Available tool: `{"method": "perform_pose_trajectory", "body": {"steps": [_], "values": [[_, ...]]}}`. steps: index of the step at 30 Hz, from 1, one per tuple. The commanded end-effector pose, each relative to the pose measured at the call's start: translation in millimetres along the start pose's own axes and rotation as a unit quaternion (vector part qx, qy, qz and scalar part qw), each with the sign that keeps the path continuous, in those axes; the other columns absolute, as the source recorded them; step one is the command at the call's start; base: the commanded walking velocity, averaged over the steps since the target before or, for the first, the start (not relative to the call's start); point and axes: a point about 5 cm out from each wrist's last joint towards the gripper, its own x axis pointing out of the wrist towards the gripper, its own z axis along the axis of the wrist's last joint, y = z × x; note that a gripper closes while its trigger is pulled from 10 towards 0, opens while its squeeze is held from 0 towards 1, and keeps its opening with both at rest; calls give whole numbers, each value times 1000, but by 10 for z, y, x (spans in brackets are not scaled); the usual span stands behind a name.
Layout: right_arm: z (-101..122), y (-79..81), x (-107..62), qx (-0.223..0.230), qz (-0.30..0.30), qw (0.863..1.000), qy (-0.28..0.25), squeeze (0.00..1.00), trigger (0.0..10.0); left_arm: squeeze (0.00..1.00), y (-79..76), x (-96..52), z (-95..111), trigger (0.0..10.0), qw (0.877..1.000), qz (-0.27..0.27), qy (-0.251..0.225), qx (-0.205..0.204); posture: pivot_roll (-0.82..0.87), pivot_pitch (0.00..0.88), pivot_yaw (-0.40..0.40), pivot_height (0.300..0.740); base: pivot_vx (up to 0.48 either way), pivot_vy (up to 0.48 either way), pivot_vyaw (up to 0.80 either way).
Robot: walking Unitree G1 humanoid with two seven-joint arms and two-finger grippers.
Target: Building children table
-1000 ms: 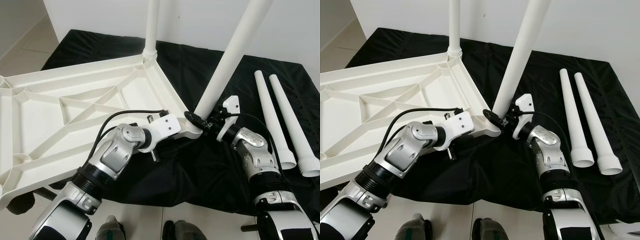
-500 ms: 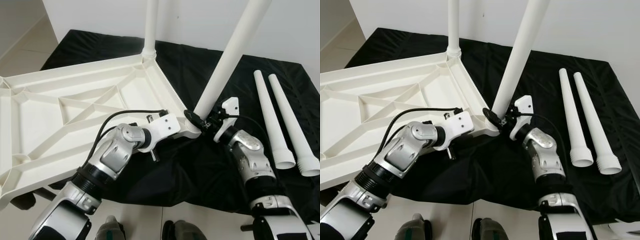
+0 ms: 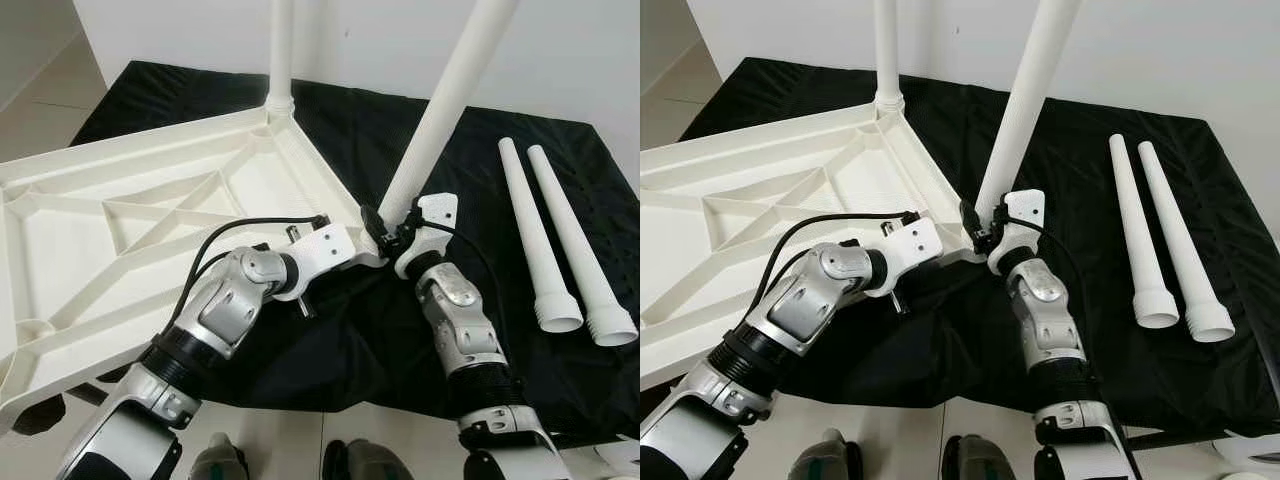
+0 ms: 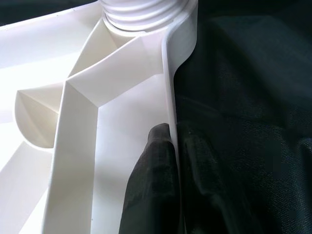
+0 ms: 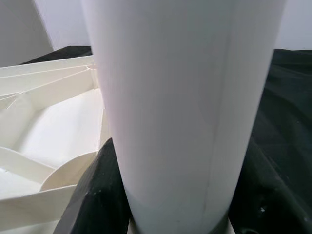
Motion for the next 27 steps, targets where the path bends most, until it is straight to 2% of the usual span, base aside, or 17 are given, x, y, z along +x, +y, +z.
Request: {"method": "perform_pose_trajectory", "body": {"steps": [1, 4, 5, 6, 9, 14, 16, 18, 19, 21, 22, 26, 27], "values": [[-10, -14, 9, 13, -48, 999, 6, 0, 10000, 0, -101, 26, 86, 10000, 999, -25, -16, 24, -4, 42, -72, 740, 0, 0, 0], [-12, 116, 26, 9, -83, 996, 2, 0, 10000, 0, -105, 21, 81, 10000, 999, -24, -15, 23, 0, 38, -75, 740, 0, 0, 0], [-12, 116, 26, 9, -83, 996, 2, 0, 10000, 0, -105, 21, 81, 10000, 999, -24, -15, 23, 0, 38, -75, 740, 0, 0, 0], [-9, 217, 35, 20, -106, 994, 0, 0, 10000, 0, -111, 19, 78, 10000, 999, -24, -15, 24, 3, 36, -77, 740, 0, 0, 0], [-9, 293, 38, 24, -112, 993, 1, 0, 10000, 0, -112, 17, 76, 10000, 999, -23, -15, 23, 3, 37, -79, 740, 0, 0, 0], [-17, 340, 36, 29, -104, 994, 5, 0, 10000, 0, -112, 19, 75, 10000, 999, -23, -15, 23, 0, 37, -77, 740, 0, 0, 0], [-17, 325, 32, 30, -103, 994, 6, 0, 10000, 0, -113, 20, 76, 10000, 999, -23, -15, 23, -4, 40, -75, 740, 0, 0, 0], [-3, 241, 19, 33, -105, 994, 3, 0, 10000, 0, -109, 22, 78, 10000, 999, -23, -15, 23, -7, 41, -70, 740, 0, 0, 0], [2, 209, 13, 34, -106, 994, 2, 165, 10000, 0, -107, 23, 79, 10000, 999, -23, -15, 22, -7, 41, -70, 740, 0, 0, 0], [2, 209, 13, 34, -106, 994, 2, 165, 10000, 0, -107, 23, 79, 10000, 999, -23, -15, 22, -7, 41, -70, 740, 0, 0, 0], [16, 181, 4, 41, -95, 995, -5, 1000, 10000, 0, -105, 23, 79, 10000, 999, -23, -15, 22, -8, 42, -69, 740, 0, 0, 0], [35, 147, -7, 40, -86, 995, -11, 1000, 10000, 0, -101, 23, 80, 10000, 999, -23, -15, 22, -11, 41, -66, 740, 0, 0, 0], [57, 73, -23, 34, -58, 998, -15, 1000, 10000, 0, -97, 24, 84, 10000, 999, -23, -16, 23, -13, 41, -65, 740, 0, 0, 0]]}}
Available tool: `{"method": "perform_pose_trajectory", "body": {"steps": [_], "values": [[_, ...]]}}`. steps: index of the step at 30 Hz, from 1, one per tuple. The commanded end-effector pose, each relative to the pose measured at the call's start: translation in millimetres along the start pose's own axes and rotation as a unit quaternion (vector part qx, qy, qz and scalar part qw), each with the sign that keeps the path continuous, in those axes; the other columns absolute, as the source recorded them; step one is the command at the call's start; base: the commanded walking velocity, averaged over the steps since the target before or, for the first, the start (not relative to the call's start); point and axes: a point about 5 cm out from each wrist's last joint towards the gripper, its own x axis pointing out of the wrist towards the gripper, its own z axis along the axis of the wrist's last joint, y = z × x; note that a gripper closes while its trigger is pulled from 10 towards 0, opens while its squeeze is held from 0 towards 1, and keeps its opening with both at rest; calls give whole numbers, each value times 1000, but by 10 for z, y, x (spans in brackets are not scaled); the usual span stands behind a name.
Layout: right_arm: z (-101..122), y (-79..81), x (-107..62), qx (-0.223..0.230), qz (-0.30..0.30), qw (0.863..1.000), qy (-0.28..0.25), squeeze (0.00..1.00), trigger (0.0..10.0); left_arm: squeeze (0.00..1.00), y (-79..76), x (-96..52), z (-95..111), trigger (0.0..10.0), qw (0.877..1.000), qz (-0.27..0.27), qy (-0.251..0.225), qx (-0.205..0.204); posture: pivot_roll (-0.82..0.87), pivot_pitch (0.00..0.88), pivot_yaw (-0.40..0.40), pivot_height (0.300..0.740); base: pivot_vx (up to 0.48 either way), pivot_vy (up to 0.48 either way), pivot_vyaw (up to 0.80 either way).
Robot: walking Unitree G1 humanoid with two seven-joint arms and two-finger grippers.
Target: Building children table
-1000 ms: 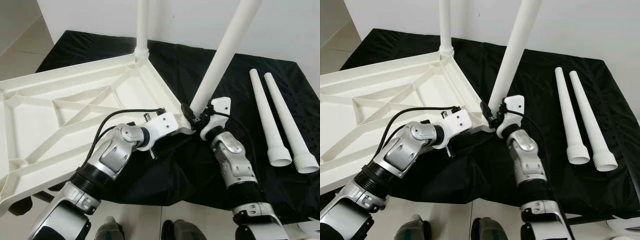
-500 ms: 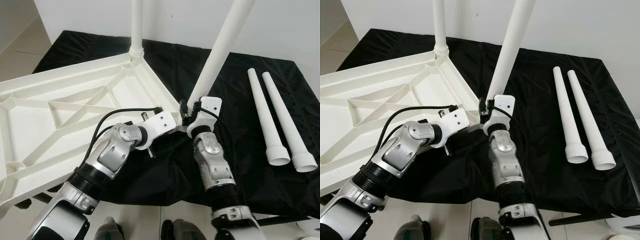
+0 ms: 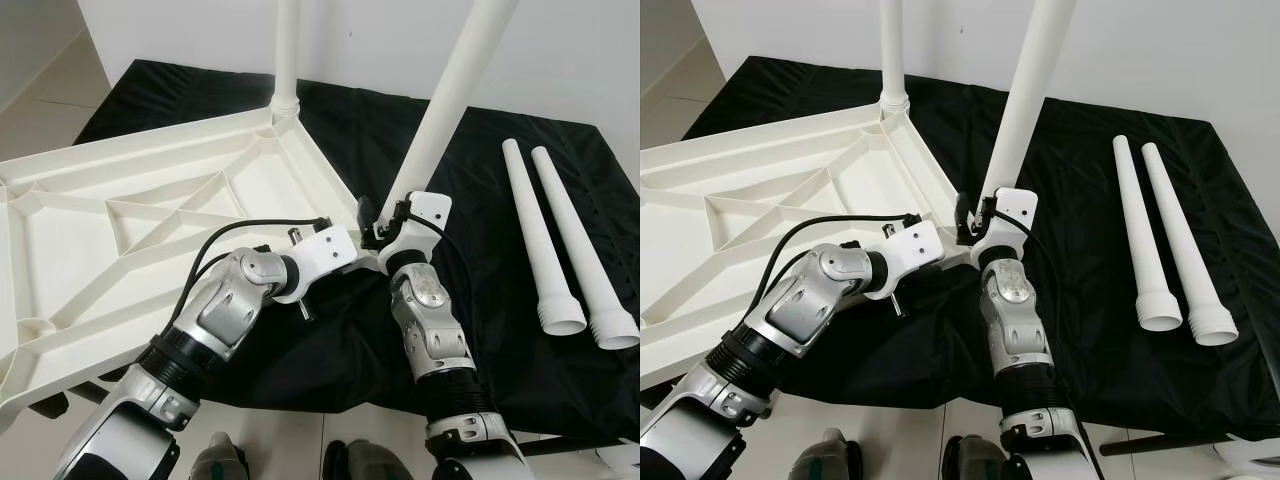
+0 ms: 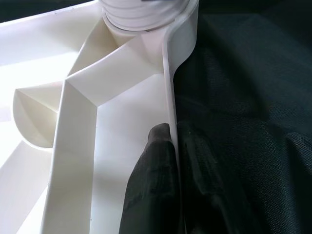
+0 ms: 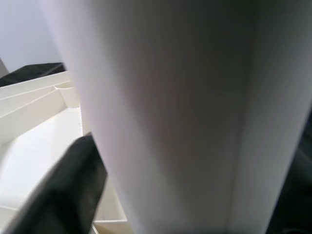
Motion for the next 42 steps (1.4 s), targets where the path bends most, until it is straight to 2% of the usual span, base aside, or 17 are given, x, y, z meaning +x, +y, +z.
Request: {"method": "perform_pose_trajectory", "body": {"steps": [1, 2, 3, 4, 5, 6, 10, 14, 17, 20, 24, 25, 30, 31, 35, 36, 42], "values": [[32, -113, -26, -6, 28, 1000, -6, 1000, 10000, 0, -82, 37, 75, 10000, 999, -21, -14, 19, -13, 41, -65, 740, 0, 0, 0], [32, -113, -26, -6, 28, 1000, -6, 1000, 10000, 0, -82, 37, 75, 10000, 999, -21, -14, 19, -13, 41, -65, 740, 0, 0, 0], [41, -170, -27, -12, 54, 998, -4, 0, 10000, 0, -79, 39, 78, 10000, 999, -20, -14, 19, -15, 43, -64, 740, 0, 0, 0], [41, -170, -27, -12, 54, 998, -4, 0, 10000, 0, -79, 39, 78, 10000, 999, -20, -14, 19, -15, 43, -64, 740, 0, 0, 0], [58, -259, -42, -24, 119, 993, 1, 0, 10000, 0, -73, 40, 81, 10000, 1000, -20, -14, 20, -16, 45, -62, 740, 0, 0, 0], [63, -296, -55, -31, 146, 989, 4, 0, 10000, 0, -71, 40, 82, 10000, 1000, -20, -14, 20, -15, 46, -62, 740, 0, 0, 0], [58, -325, -71, -36, 171, 985, 10, 0, 10000, 0, -70, 40, 81, 10000, 1000, -20, -14, 20, -15, 46, -61, 740, 0, 0, 0], [25, -519, -89, -75, 224, 971, 36, 0, 10000, 0, -64, 31, 74, 10000, 1000, -20, -12, 20, -11, 47, -58, 740, 0, 0, 0], [16, -574, -87, -85, 236, 967, 44, 0, 10000, 0, -62, 29, 75, 10000, 1000, -20, -12, 20, -10, 46, -58, 740, 0, 0, 0], [10, -623, -82, -81, 270, 958, 55, 0, 10000, 0, -61, 34, 80, 10000, 1000, -19, -13, 21, -10, 45, -58, 740, 0, 0, 0], [8, -653, -71, -83, 277, 956, 58, 0, 10000, 0, -64, 38, 85, 10000, 1000, -19, -13, 20, -7, 44, -60, 740, 0, 0, 0], [10, -673, -61, -82, 275, 956, 58, 0, 3412, 0, -62, 36, 86, 10000, 1000, -19, -14, 20, -7, 44, -60, 740, 0, 0, 0], [19, -697, -50, -79, 278, 956, 57, 0, 2941, 0, -60, 34, 87, 10000, 1000, -19, -14, 19, -8, 44, -60, 740, 0, 0, 0], [29, -696, -48, -74, 284, 954, 55, 0, 0, 0, -58, 33, 86, 10000, 1000, -19, -13, 20, -8, 44, -60, 740, 0, 0, 0], [53, -704, -33, -72, 291, 953, 49, 0, 0, 0, -56, 34, 88, 10000, 1000, -19, -13, 20, -8, 42, -57, 740, 0, 0, 0], [64, -708, -14, -75, 292, 952, 46, 0, 10000, 0, -52, 35, 91, 10000, 1000, -19, -13, 21, -9, 41, -56, 740, 0, 0, 0], [39, -691, -19, -69, 292, 953, 47, 0, 10000, 0, -53, 35, 92, 10000, 999, -20, -13, 22, -9, 41, -57, 740, 0, 0, 0]]}}
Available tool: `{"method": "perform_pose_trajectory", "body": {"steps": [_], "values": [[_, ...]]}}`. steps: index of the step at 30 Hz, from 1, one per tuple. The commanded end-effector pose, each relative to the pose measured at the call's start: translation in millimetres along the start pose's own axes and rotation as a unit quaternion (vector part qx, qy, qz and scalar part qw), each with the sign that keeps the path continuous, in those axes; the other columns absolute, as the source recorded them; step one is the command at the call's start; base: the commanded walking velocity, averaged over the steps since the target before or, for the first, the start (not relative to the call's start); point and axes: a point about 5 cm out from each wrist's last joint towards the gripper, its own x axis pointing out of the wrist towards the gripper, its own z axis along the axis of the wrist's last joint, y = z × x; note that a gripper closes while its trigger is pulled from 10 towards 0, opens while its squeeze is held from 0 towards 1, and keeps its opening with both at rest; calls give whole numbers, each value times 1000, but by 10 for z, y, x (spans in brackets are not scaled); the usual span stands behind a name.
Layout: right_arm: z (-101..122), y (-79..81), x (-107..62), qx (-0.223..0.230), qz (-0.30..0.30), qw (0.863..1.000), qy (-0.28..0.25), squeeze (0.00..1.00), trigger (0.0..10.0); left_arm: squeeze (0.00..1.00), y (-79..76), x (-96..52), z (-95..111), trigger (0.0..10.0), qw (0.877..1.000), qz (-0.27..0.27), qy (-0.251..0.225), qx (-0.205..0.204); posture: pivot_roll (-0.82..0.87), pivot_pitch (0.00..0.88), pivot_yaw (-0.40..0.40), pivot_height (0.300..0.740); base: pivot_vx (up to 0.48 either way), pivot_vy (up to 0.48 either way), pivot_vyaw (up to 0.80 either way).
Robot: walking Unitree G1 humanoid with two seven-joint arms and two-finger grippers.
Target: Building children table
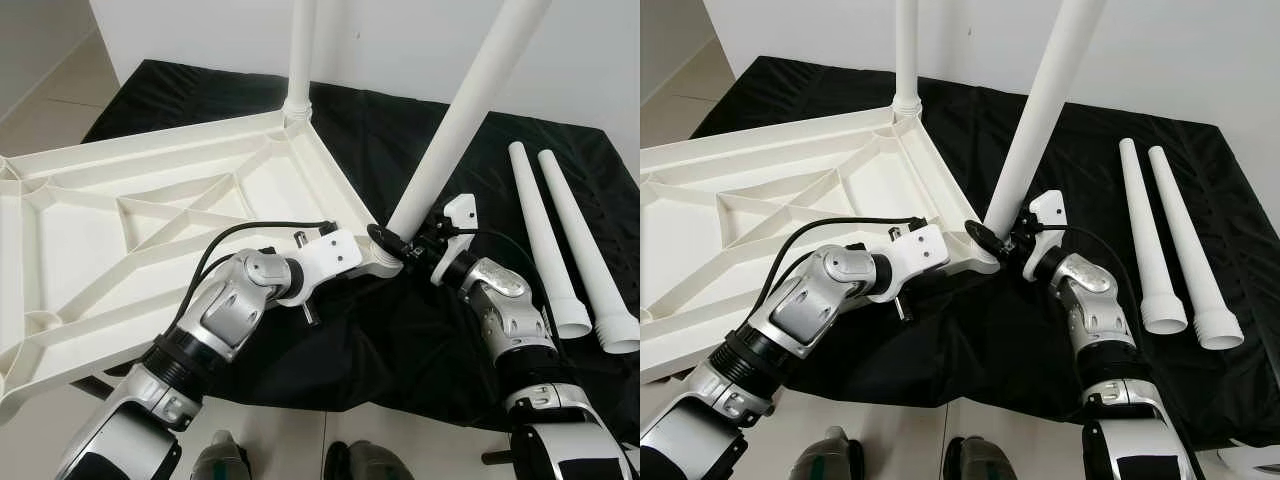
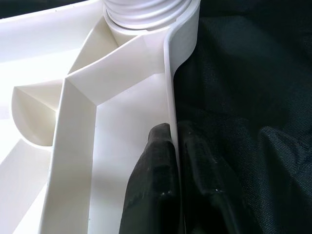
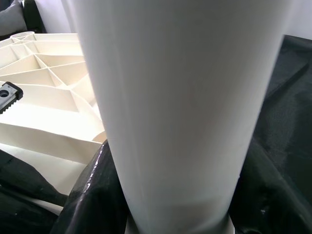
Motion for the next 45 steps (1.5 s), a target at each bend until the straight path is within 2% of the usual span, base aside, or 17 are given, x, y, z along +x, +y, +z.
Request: {"method": "perform_pose_trajectory", "body": {"steps": [1, 11, 15, 17, 18, 19, 21, 22, 23, 26, 32, 34, 41, 42, 45], "values": [[10, -51, -35, 9, -18, 1000, -5, 0, 10000, 0, -24, 15, 68, 10000, 1000, -7, -10, 19, -9, 41, -57, 740, 0, 0, 0], [-21, 107, 72, 25, -60, 998, -11, 0, 10000, 0, -35, 18, 63, 10000, 1000, -8, -10, 19, -8, 39, -65, 740, 0, 0, 0], [-23, 243, 193, 20, -129, 991, -24, 0, 10000, 0, -35, 24, 72, 10000, 1000, -7, -11, 20, -7, 35, -68, 740, 0, 0, 0], [-23, 243, 193, 20, -129, 991, -24, 0, 10000, 0, -35, 24, 72, 10000, 1000, -7, -11, 20, -7, 35, -68, 740, 0, 0, 0], [-26, 268, 229, 29, -164, 986, -29, 0, 10000, 0, -38, 24, 71, 10000, 1000, -7, -11, 19, -13, 33, -62, 740, 0, 0, 0], [-26, 268, 229, 29, -164, 986, -29, 0, 10000, 0, -38, 24, 71, 10000, 1000, -7, -11, 19, -13, 33, -62, 740, 0, 0, 0], [-47, 312, 301, 57, -234, 970, -27, 0, 10000, 0, -57, 33, 69, 10000, 1000, -11, -11, 21, -12, 31, -61, 740, 0, 0, 0], [-47, 312, 301, 57, -234, 970, -27, 0, 10000, 0, -57, 33, 69, 10000, 1000, -11, -11, 21, -12, 31, -61, 740, 0, 0, 0], [-41, 364, 359, 61, -267, 961, -28, 0, 10000, 0, -68, 40, 78, 10000, 1000, -13, -12, 21, -13, 28, -59, 740, 0, 0, 0], [-15, 378, 395, 59, -313, 947, -32, 0, 10000, 0, -70, 42, 83, 10000, 1000, -14, -12, 23, -11, 26, -60, 740, 0, 0, 0], [1, 449, 418, 55, -336, 940, -36, 0, 10000, 0, -67, 33, 71, 10000, 1000, -14, -11, 23, -4, 19, -66, 740, 0, 0, 0], [-1, 545, 446, 53, -350, 935, -37, 0, 10000, 0, -73, 34, 64, 10000, 1000, -13, -10, 23, 0, 13, -69, 740, 0, 0, 0], [23, 605, 470, 54, -346, 936, -45, 0, 10000, 0, -76, 35, 63, 10000, 1000, -12, -11, 23, -1, 10, -69, 740, 0, 0, 0], [35, 594, 463, 59, -344, 936, -50, 1000, 10000, 0, -76, 37, 65, 10000, 1000, -12, -11, 23, -2, 8, -68, 740, 0, 0, 0], [69, 571, 446, 69, -337, 936, -67, 1000, 10000, 0, -77, 39, 67, 10000, 1000, -12, -11, 23, -2, 8, -69, 740, 0, 0, 0]]}}
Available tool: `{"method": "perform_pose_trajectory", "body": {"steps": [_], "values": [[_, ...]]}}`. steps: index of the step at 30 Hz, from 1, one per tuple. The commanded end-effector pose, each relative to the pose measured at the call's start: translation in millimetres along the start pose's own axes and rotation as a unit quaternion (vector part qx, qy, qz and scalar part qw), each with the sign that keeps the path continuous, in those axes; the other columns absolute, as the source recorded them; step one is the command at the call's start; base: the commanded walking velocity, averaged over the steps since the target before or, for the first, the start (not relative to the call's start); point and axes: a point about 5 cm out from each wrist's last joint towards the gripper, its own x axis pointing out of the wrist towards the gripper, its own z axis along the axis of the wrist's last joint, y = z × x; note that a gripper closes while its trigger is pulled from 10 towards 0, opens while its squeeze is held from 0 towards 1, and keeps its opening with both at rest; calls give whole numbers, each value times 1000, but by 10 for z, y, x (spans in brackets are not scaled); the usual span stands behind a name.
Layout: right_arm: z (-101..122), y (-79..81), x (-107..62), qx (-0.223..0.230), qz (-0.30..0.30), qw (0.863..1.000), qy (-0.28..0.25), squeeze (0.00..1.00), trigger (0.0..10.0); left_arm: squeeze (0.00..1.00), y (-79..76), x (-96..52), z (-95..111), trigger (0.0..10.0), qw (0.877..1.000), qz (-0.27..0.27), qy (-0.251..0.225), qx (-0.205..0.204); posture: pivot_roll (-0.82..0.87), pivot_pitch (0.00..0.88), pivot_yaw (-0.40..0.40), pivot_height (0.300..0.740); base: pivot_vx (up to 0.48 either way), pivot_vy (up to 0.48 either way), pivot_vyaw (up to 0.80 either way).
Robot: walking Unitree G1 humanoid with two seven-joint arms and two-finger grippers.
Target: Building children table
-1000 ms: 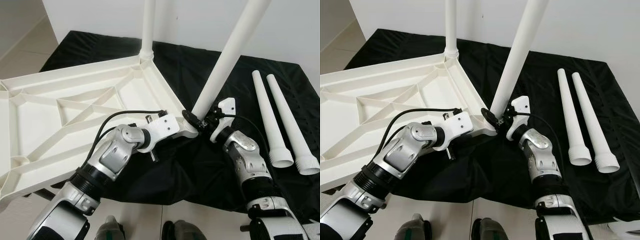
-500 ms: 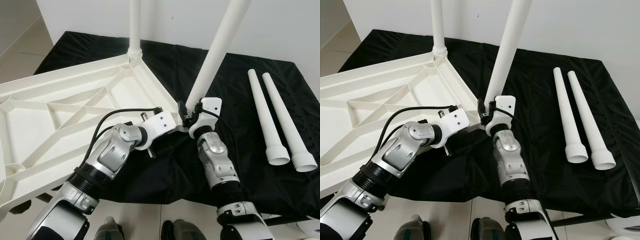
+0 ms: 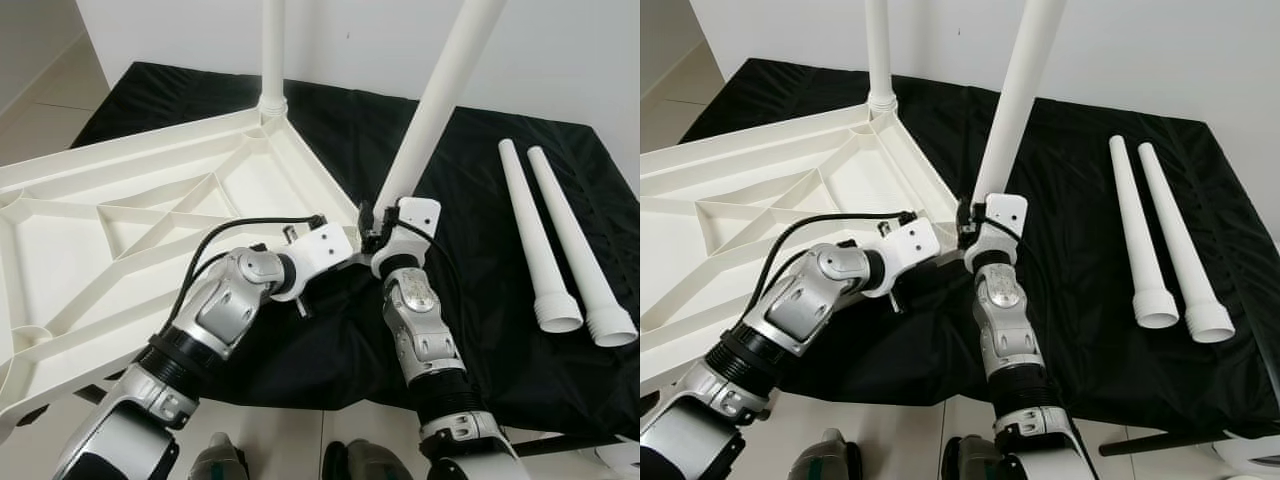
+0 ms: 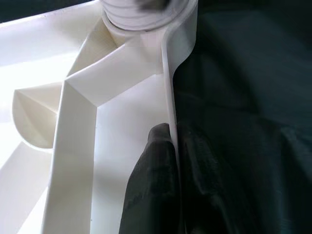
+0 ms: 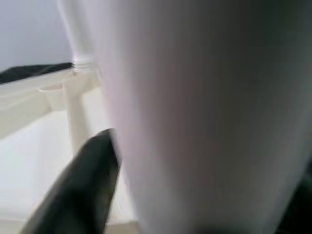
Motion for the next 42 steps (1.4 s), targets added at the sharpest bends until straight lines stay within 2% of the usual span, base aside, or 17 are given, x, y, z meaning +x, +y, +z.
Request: {"method": "perform_pose_trajectory", "body": {"steps": [1, 4, 5, 9, 10, 12, 14, 16, 19, 20, 24, 31, 38, 39, 40, 41, 42], "values": [[79, -1, -14, 19, 24, 999, -27, 1000, 10000, 0, -92, 36, 96, 10000, 999, -23, -19, 25, -3, 7, -69, 740, 0, 0, 0], [128, -11, -28, 32, 42, 998, -43, 1000, 10000, 0, -90, 36, 96, 10000, 999, -23, -18, 25, -3, 7, -69, 740, 0, 0, 0], [193, -60, -53, 33, 78, 994, -64, 1000, 10000, 0, -88, 37, 96, 10000, 999, -23, -18, 25, -7, 5, -67, 740, 0, 0, 0], [195, -104, -61, 46, 103, 992, -60, 1000, 10000, 0, -87, 38, 98, 10000, 999, -23, -19, 26, -7, 5, -67, 740, 0, 0, 0], [197, -142, -71, 49, 127, 989, -58, 0, 10000, 0, -86, 38, 101, 10000, 999, -23, -19, 26, -7, 8, -66, 740, 0, 0, 0], [200, -166, -79, 51, 144, 987, -57, 0, 10000, 0, -84, 38, 102, 10000, 999, -23, -19, 26, -7, 8, -66, 740, 0, 0, 0], [185, -242, -102, 24, 183, 982, -51, 0, 10000, 0, -84, 36, 101, 10000, 999, -24, -19, 26, -7, 10, -65, 740, 0, 0, 0], [185, -242, -102, 24, 183, 982, -51, 0, 10000, 0, -84, 36, 101, 10000, 999, -24, -19, 26, -7, 10, -65, 740, 0, 0, 0], [118, -372, -127, -7, 229, 973, -25, 0, 10000, 0, -83, 31, 99, 10000, 999, -24, -18, 25, -7, 19, -59, 740, 0, 0, 0], [84, -492, -137, -25, 261, 965, -3, 0, 10000, 0, -77, 25, 98, 10000, 999, -24, -18, 25, -11, 26, -54, 740, 0, 0, 0], [94, -612, -123, -40, 291, 956, 13, 0, 10000, 0, -67, 20, 99, 10000, 999, -23, -17, 25, -12, 29, -52, 740, 0, 0, 0], [145, -759, -52, -47, 306, 951, 19, 0, 10000, 0, -58, 20, 104, 10000, 999, -21, -18, 24, -10, 34, -52, 740, 0, 0, 0], [180, -770, 9, -50, 317, 947, 17, 0, 10000, 0, -62, 13, 103, 10000, 999, -22, -18, 23, -6, 39, -52, 740, 0, 0, 0], [186, -766, 24, -50, 319, 946, 16, 0, 9686, 0, -64, 14, 104, 10000, 999, -22, -18, 22, -6, 39, -52, 740, 0, 0, 0], [190, -767, 38, -50, 324, 945, 15, 0, 7490, 0, -65, 14, 104, 10000, 999, -22, -18, 22, -6, 39, -52, 740, 0, 0, 0], [190, -767, 38, -50, 324, 945, 15, 0, 7490, 0, -65, 14, 104, 10000, 999, -22, -18, 22, -6, 39, -52, 740, 0, 0, 0], [194, -766, 48, -47, 328, 943, 14, 0, 0, 0, -65, 14, 103, 10000, 999, -22, -17, 22, -6, 39, -52, 740, 0, 0, 0]]}}
